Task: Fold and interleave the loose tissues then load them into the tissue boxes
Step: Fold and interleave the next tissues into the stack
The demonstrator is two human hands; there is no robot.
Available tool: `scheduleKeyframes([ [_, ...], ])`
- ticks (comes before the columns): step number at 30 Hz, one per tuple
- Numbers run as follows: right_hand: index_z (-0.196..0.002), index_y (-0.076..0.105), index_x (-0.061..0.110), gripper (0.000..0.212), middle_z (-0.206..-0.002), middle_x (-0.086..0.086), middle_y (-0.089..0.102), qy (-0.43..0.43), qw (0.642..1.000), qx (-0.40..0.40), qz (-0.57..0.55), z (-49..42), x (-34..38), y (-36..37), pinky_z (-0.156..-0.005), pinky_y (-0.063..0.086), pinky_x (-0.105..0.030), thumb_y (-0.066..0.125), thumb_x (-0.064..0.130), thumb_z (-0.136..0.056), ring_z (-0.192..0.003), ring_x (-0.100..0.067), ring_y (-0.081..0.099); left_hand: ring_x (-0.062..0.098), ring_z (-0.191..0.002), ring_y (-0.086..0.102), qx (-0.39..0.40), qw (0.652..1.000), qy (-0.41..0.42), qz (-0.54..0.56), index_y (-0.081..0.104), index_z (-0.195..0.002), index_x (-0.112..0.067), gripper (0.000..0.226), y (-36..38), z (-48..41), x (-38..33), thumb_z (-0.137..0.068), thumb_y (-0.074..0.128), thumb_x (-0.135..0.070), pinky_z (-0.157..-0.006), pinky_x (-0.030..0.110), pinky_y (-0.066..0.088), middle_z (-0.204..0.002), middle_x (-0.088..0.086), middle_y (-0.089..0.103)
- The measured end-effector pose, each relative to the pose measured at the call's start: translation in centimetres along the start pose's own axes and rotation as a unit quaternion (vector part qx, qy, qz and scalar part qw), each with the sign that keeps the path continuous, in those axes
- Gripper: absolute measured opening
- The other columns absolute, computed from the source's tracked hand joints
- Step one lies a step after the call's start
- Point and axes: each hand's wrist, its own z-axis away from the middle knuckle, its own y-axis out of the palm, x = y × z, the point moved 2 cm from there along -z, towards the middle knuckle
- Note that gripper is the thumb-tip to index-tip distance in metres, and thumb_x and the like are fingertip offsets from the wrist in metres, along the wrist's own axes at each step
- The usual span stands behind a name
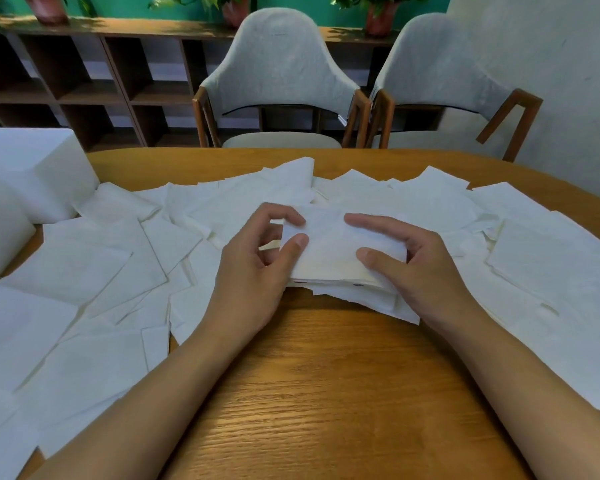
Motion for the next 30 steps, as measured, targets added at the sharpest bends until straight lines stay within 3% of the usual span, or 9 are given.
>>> scheduleKeyframes([
  [2,-0.121,0.07,0.043,0.036,-0.126,0.037,0.059,0.002,1.0,-0.022,0.01,-0.2,0.0,-0.2,-0.102,0.046,-0.018,0.069,0.018,-0.094,-0.121,0.012,0.048,0.011,-0.103,0.067,0.005,0.999,0.016,-0.027,0.068,-0.108,-0.033,0.01,0.2,0.1,0.2,-0.103,0.064,-0.024,-0.075,0.031,0.057,-0.111,-0.017,0.067],
  [6,-0.122,0.069,0.042,0.037,-0.116,0.048,0.056,0.004,0.995,-0.098,0.028,-0.5,-0.1,-1.3,-0.1,0.042,-0.01,0.066,0.015,-0.096,-0.116,0.022,0.046,0.01,-0.103,0.061,0.046,0.985,0.08,-0.143,0.071,-0.108,-0.034,0.019,0.2,-0.1,0.9,-0.092,0.078,-0.03,-0.079,0.016,0.048,-0.117,-0.015,0.057],
  [10,-0.124,0.068,0.041,0.036,-0.102,0.059,0.047,0.019,0.991,-0.129,0.04,-0.7,-0.3,-1.5,-0.101,0.039,-0.012,0.065,0.017,-0.097,-0.106,0.033,0.04,0.007,-0.113,0.054,0.151,0.95,0.144,-0.235,0.074,-0.113,-0.033,0.03,1.0,0.5,1.4,-0.086,0.082,-0.044,-0.091,0.024,0.048,-0.119,-0.017,0.055],
  [16,-0.12,0.065,0.047,0.036,-0.098,0.064,0.044,0.012,0.99,-0.13,0.053,-0.8,-0.4,-1.4,-0.087,0.033,0.007,0.064,0.018,-0.097,-0.105,0.036,0.038,0.009,-0.106,0.053,0.144,0.936,0.187,-0.262,0.077,-0.116,-0.029,0.027,2.1,0.4,1.7,-0.091,0.076,-0.039,-0.087,0.034,0.053,-0.118,-0.012,0.057],
  [24,-0.123,0.067,0.043,0.036,-0.105,0.056,0.047,0.012,0.991,-0.127,0.044,-0.9,-0.6,-1.4,-0.091,0.036,0.0,0.065,0.019,-0.097,-0.106,0.034,0.039,0.01,-0.1,0.056,0.124,0.941,0.187,-0.253,0.081,-0.109,-0.027,0.019,3.0,0.4,1.4,-0.092,0.076,-0.032,-0.078,0.039,0.056,-0.111,-0.01,0.061],
  [30,-0.125,0.067,0.041,0.035,-0.117,0.046,0.048,0.013,0.991,-0.123,0.049,-0.9,-0.9,-1.3,-0.096,0.036,-0.005,0.065,0.02,-0.097,-0.108,0.032,0.039,0.009,-0.098,0.056,0.123,0.94,0.199,-0.248,0.082,-0.102,-0.024,0.03,3.0,0.4,1.1,-0.096,0.059,-0.041,-0.079,0.036,0.054,-0.107,-0.01,0.064],
])
